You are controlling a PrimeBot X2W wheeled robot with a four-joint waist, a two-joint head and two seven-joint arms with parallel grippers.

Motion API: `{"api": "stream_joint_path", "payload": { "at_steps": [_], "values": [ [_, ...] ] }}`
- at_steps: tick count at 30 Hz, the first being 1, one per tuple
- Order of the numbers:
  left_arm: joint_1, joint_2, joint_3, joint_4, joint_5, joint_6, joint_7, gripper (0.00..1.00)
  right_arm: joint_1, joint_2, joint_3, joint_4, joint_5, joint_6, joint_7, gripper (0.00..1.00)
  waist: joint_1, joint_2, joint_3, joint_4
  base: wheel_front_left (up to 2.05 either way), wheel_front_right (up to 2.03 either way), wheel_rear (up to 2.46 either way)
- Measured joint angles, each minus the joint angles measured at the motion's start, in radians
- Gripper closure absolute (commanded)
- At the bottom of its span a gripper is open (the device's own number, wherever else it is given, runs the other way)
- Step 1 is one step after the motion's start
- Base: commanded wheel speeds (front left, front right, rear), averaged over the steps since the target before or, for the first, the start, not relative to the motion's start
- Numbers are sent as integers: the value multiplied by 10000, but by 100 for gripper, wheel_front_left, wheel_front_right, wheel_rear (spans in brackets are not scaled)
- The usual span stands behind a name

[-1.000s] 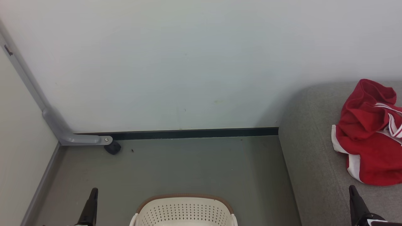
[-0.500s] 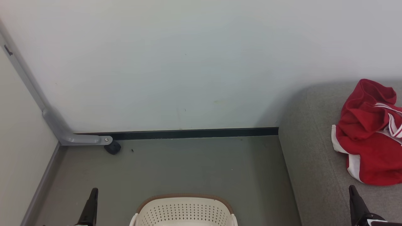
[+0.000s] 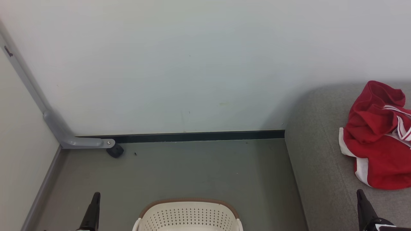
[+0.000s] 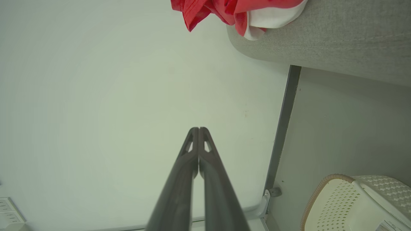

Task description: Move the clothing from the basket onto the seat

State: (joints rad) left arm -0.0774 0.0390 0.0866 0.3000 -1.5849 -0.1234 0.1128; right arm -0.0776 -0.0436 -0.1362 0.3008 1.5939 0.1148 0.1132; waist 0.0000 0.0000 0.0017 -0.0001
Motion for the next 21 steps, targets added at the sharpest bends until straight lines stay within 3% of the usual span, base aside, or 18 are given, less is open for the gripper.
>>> {"api": "stream_joint_path", "payload": {
  "at_steps": [21],
  "values": [
    [0, 0, -2, 2, -157, 0, 0, 100, 0, 2, 0, 0, 0, 0, 0, 100, 0, 0, 0, 0, 0, 0, 0]
  ]
}}
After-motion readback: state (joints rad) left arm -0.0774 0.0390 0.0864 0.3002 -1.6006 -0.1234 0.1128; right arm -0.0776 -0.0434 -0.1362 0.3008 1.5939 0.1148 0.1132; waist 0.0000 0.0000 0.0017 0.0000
